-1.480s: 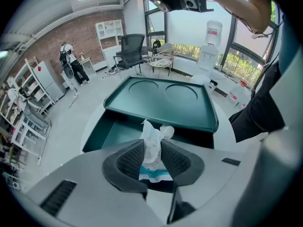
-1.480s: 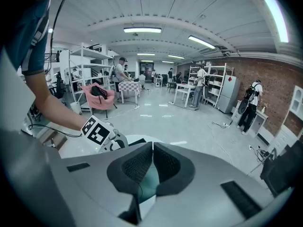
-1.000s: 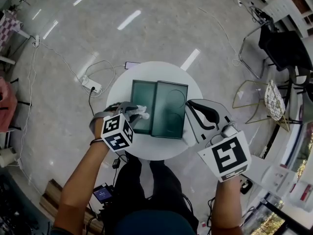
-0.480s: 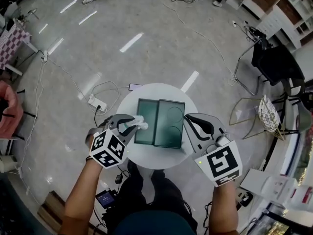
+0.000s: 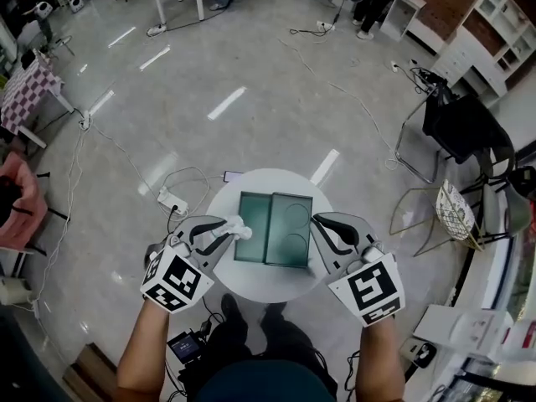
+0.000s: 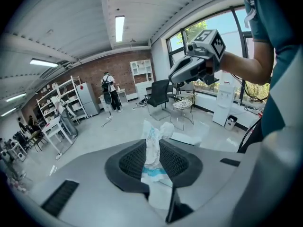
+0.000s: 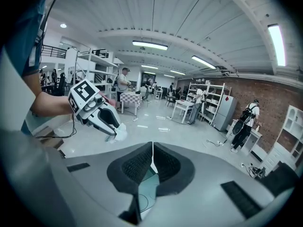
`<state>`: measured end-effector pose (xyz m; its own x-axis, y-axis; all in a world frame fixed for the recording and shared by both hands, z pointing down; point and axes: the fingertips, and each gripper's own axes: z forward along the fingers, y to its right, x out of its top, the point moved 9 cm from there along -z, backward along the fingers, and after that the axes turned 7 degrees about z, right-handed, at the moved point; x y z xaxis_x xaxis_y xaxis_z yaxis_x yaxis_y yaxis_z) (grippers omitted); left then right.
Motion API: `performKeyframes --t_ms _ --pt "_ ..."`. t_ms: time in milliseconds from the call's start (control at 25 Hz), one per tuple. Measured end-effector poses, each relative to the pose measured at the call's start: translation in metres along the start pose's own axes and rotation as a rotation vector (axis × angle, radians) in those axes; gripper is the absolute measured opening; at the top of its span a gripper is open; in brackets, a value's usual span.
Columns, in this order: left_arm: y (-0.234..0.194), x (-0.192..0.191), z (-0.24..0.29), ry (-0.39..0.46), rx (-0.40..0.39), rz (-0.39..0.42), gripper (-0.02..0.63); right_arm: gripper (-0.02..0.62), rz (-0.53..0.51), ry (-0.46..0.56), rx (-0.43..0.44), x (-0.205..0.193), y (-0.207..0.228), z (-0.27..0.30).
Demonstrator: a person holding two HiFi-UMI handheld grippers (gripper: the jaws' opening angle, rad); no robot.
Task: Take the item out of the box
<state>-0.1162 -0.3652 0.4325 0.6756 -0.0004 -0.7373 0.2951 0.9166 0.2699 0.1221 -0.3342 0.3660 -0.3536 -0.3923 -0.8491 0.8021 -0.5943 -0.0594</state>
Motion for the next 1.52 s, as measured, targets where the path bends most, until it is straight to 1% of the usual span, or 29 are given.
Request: performKeyframes --t_ms 160,280,400,520,640,760,840,960,1120,1280,1520 --pt "0.004 0.017 -0.034 0.06 0.028 -0.023 0.096 0.04 -0.006 0.026 0.008 0.012 -0.012 -0.018" --pt "0.005 0.027 -0.062 0.111 0.047 -0.056 0.095 0.038 0.001 0.037 0.01 0.023 -0.024 -0.031" --pt "0.005 0.039 -0.085 0.147 0.07 -0.075 0.095 0.038 -0.036 0.063 0.011 0.036 -0.029 -0.045" --pt "0.009 0.052 -0.108 0.181 0.088 -0.087 0.095 0.038 -0.037 0.084 0.003 0.05 -0.038 -0.063" --pt "0.008 0.061 -0.128 0.218 0.104 -0.096 0.095 0.038 -0.088 0.116 -0.004 0.065 -0.045 -0.074" --pt "0.011 0.072 -0.148 0.284 0.104 -0.131 0.095 0.038 -0.146 0.153 -0.007 0.078 -0.055 -0.086" --pt "0.012 0.079 -0.164 0.331 0.101 -0.156 0.095 0.037 -0.157 0.171 -0.007 0.087 -0.063 -0.092" --pt "0.012 0.083 -0.182 0.37 0.099 -0.159 0.095 0.037 -0.163 0.193 -0.009 0.096 -0.074 -0.096" --pt "0.019 0.08 -0.194 0.377 0.108 -0.146 0.094 0.037 -0.166 0.199 -0.006 0.096 -0.084 -0.098" --pt "0.034 0.075 -0.188 0.363 0.116 -0.148 0.094 0.037 -0.164 0.2 0.004 0.085 -0.084 -0.103" --pt "0.026 0.064 -0.202 0.355 0.115 -0.162 0.095 0.037 -0.158 0.184 0.016 0.098 -0.096 -0.093"
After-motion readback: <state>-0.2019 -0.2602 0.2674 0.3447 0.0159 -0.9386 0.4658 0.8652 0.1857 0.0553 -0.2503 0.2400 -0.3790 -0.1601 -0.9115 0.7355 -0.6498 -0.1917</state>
